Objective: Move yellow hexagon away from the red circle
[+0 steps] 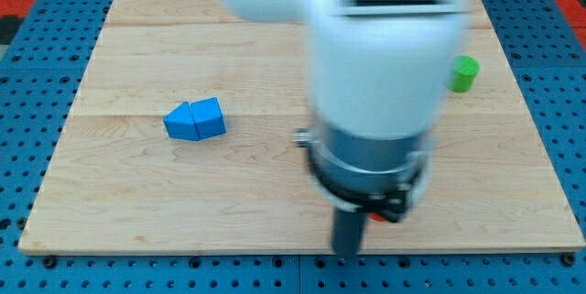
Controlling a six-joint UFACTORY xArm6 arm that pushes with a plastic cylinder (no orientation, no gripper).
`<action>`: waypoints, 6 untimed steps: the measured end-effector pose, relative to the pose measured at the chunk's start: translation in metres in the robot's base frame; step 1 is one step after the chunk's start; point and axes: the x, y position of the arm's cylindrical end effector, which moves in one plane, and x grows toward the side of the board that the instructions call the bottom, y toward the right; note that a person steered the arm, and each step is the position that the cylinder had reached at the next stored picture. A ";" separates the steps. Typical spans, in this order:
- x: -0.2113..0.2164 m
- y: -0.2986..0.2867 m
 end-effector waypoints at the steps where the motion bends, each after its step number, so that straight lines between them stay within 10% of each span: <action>1: -0.001 0.034; 6: -0.194 -0.062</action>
